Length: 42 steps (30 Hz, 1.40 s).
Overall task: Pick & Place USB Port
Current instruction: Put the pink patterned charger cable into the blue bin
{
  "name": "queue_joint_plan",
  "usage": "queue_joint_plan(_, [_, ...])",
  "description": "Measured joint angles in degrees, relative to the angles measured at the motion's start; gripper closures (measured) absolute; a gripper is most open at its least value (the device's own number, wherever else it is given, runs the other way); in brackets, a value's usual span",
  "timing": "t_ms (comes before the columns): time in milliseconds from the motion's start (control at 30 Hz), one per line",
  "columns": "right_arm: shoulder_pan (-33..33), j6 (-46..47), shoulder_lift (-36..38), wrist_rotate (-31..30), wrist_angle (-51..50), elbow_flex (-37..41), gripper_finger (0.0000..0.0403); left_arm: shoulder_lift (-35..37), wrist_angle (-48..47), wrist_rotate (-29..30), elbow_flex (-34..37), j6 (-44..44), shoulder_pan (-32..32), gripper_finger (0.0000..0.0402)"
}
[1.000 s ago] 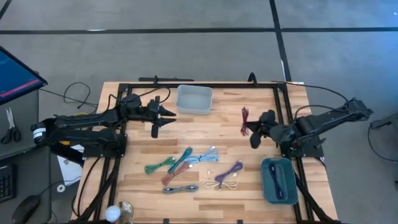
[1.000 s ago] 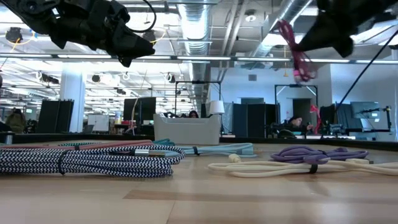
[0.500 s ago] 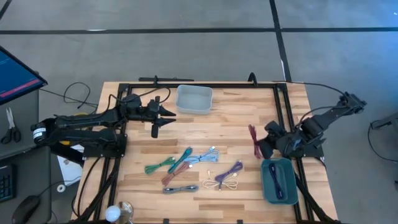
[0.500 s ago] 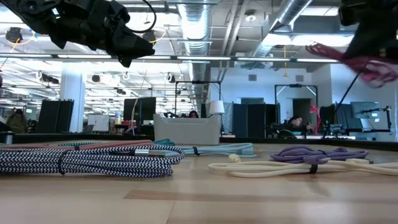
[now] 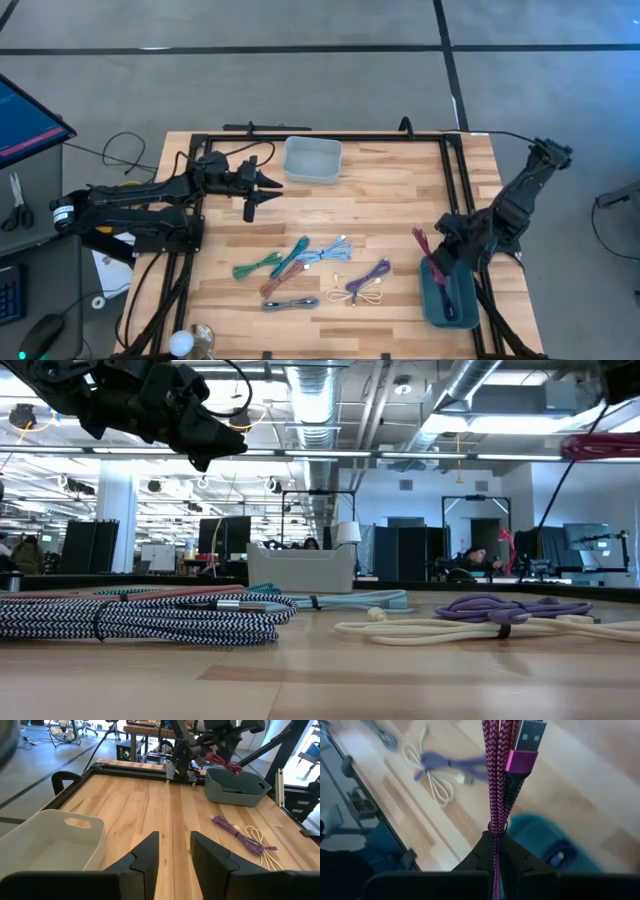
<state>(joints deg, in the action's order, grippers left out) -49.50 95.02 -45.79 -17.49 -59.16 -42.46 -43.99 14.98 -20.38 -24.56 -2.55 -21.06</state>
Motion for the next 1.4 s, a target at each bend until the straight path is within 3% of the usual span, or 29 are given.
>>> queue_joint_plan(267, [-10.7, 11.1, -5.8, 0.5, 1.4, 0.0, 0.0403, 0.0, 0.0, 0.0, 0.0, 0.0, 0.0, 0.0291])
queue_joint_plan(733, [-22.3, 32.7, -14.5, 0.5, 3.7, 0.0, 0.0403, 0.0, 0.0, 0.0, 0.0, 0.5, 0.0, 0.0291])
queue_joint_plan(1133, [-23.2, 33.7, -18.9, 2.4, 6.1, 0.0, 0.0401, 0.0, 0.0, 0.0, 0.0, 1.5, 0.1, 0.0291])
queue_joint_plan(1400, [-21.7, 33.6, -18.8, 2.6, 7.5, 0.0, 0.0343, 0.0, 0.0, 0.0, 0.0, 1.5, 0.1, 0.0291])
